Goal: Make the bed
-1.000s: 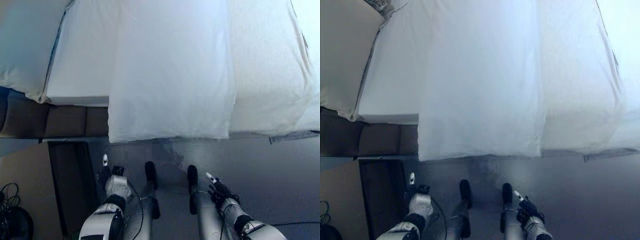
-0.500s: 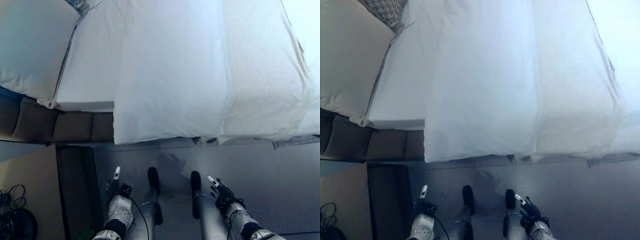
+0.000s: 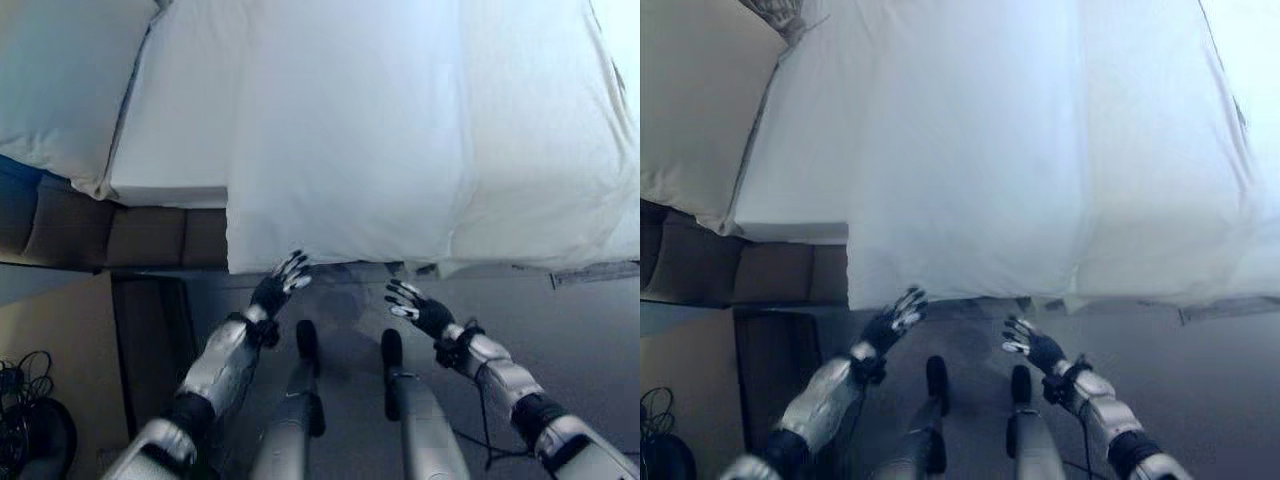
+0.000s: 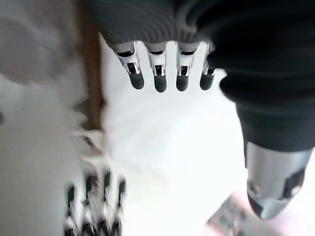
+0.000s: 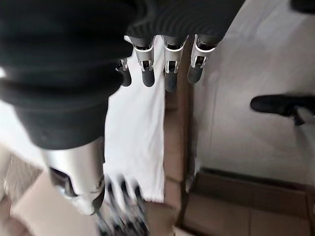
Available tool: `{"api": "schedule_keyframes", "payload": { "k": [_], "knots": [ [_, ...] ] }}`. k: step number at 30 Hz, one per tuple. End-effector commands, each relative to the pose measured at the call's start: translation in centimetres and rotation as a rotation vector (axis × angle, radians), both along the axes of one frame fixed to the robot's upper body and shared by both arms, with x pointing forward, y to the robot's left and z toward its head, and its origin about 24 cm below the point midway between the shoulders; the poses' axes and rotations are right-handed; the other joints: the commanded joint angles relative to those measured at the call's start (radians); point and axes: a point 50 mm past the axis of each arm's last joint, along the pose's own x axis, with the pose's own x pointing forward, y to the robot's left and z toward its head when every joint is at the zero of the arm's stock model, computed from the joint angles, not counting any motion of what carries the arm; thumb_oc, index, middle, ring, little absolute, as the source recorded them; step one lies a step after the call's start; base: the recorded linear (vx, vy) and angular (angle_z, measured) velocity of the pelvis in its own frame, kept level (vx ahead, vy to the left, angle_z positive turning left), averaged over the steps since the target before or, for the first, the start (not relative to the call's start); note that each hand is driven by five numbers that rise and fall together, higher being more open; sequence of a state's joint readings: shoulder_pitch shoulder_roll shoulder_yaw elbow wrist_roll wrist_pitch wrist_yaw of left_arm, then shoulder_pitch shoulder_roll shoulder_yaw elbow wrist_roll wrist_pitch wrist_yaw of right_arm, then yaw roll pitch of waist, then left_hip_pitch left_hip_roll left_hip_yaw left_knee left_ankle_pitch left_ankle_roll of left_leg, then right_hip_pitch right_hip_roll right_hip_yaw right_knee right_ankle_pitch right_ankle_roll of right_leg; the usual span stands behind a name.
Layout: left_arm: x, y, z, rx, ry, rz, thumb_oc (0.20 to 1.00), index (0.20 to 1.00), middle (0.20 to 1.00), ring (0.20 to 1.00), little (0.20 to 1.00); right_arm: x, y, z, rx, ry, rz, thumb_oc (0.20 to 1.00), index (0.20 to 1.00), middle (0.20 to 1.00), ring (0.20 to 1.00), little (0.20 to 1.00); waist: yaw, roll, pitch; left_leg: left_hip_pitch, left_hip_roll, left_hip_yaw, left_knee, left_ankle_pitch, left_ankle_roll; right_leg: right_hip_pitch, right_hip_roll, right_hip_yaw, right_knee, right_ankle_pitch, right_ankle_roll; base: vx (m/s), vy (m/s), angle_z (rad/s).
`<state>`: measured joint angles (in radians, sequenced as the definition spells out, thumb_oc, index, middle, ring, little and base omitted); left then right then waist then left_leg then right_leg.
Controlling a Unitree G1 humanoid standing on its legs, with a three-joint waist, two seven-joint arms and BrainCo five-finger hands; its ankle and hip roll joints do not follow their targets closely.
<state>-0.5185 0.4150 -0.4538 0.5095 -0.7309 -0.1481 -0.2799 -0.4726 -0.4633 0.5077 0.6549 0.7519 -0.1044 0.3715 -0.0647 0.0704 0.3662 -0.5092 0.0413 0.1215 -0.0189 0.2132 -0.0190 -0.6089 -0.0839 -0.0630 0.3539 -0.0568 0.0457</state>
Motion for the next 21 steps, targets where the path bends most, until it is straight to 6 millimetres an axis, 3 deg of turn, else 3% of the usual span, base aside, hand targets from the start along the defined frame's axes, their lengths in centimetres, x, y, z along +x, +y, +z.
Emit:
{"api": "schedule_keyframes", "payload": {
  "k": [1,6,10,14,20,21],
  "knots": [
    [2.0,-0.8,3.9,0.058,-0.146,-0.07,1.0,1.0,1.0,1.0,1.0,1.6,3.1,3.2,0.108,-0.108,0.085,1.0,1.0,1.0,1.0,1.0,-0.01,-0.061,0.056,0.008,-0.024,0.009,0.137,-0.138,-0.033,0.046,-0.015,0.016,-0.188,0.151,0.064,-0.09,0.004,-0.08],
    [5.2,-1.3,9.0,0.152,-0.285,0.018,1.0,1.0,1.0,1.0,1.0,5.2,4.0,8.8,0.102,-0.241,0.062,1.0,1.0,1.0,1.0,1.0,-0.018,-0.068,0.066,-0.15,-0.014,0.005,0.287,-0.178,-0.023,-0.104,-0.013,0.022,-0.065,0.135,0.056,-0.08,0.008,0.0],
    [6.5,-1.2,12.3,0.172,-0.372,0.119,1.0,1.0,1.0,1.0,1.0,7.1,4.8,12.9,0.127,-0.333,0.011,1.0,1.0,1.0,1.0,1.0,-0.022,-0.071,0.071,-0.254,0.006,0.014,0.382,-0.214,-0.025,-0.206,-0.019,0.023,0.012,0.119,0.054,-0.05,0.021,0.1],
    [7.5,0.0,16.1,0.22,-0.49,0.275,1.0,1.0,1.0,1.0,1.0,8.5,5.9,17.1,0.144,-0.421,-0.021,1.0,1.0,1.0,1.0,1.0,-0.019,-0.08,0.078,-0.365,0.017,0.017,0.509,-0.255,-0.023,-0.307,-0.017,0.024,0.123,0.085,0.045,-0.03,0.034,-0.02],
    [8.1,1.8,20.5,0.221,-0.571,0.461,1.0,1.0,1.0,1.0,1.0,9.9,6.3,22.5,0.169,-0.519,-0.154,1.0,1.0,1.0,1.0,1.0,-0.016,-0.082,0.104,-0.415,0.008,0.016,0.557,-0.287,-0.012,-0.354,-0.025,0.032,0.159,0.077,0.051,0.01,0.062,-0.06],
    [8.2,2.3,21.9,0.231,-0.603,0.507,1.0,1.0,1.0,1.0,1.0,10.2,6.1,24.0,0.107,-0.557,-0.191,1.0,1.0,1.0,1.0,1.0,-0.016,-0.083,0.117,-0.418,0.0,0.015,0.563,-0.288,-0.01,-0.361,-0.021,0.037,0.176,0.071,0.052,0.02,0.056,-0.04]
  ]
}}
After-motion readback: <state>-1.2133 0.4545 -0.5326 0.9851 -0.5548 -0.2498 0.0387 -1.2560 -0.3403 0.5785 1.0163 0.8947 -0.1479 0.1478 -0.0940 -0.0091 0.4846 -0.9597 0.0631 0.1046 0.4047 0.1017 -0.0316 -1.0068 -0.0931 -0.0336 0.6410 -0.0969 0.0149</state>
